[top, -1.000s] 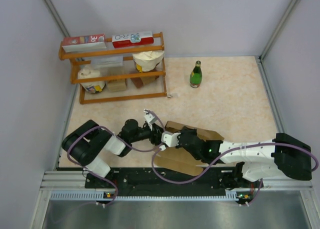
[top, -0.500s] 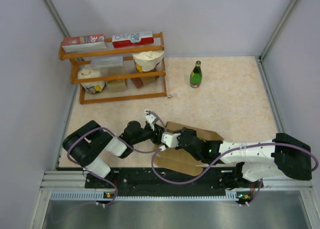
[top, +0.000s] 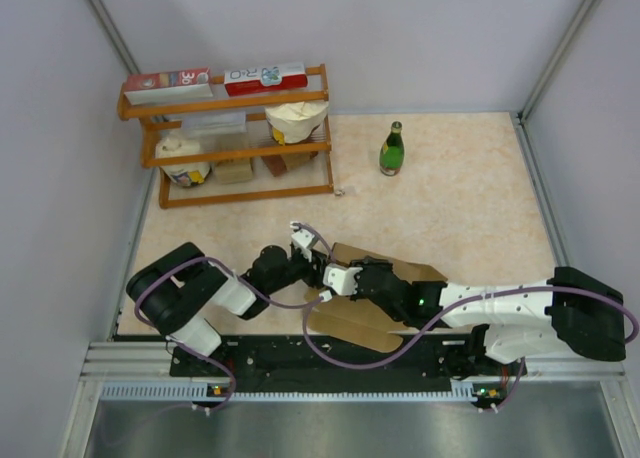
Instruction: Fold the paper box
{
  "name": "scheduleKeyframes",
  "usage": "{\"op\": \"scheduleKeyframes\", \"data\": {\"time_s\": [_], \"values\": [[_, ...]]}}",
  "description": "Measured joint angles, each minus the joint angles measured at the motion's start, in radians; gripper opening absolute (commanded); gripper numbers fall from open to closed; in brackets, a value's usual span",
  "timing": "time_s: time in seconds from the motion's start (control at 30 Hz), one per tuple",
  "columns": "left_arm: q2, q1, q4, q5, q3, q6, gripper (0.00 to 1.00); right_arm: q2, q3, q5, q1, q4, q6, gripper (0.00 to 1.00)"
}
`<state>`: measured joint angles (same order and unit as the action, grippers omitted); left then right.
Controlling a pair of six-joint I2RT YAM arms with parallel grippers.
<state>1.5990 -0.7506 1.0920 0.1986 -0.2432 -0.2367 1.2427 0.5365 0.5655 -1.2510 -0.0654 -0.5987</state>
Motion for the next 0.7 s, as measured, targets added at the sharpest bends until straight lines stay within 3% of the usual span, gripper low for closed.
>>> {"op": "scheduleKeyframes", "data": {"time_s": [0.7], "values": [[0.001,-0.166,-0.017,-0.399,-0.038,-0.004,0.56,-0.011,0.000,-0.038,-0.003,0.006,0.069,0.46]]}}
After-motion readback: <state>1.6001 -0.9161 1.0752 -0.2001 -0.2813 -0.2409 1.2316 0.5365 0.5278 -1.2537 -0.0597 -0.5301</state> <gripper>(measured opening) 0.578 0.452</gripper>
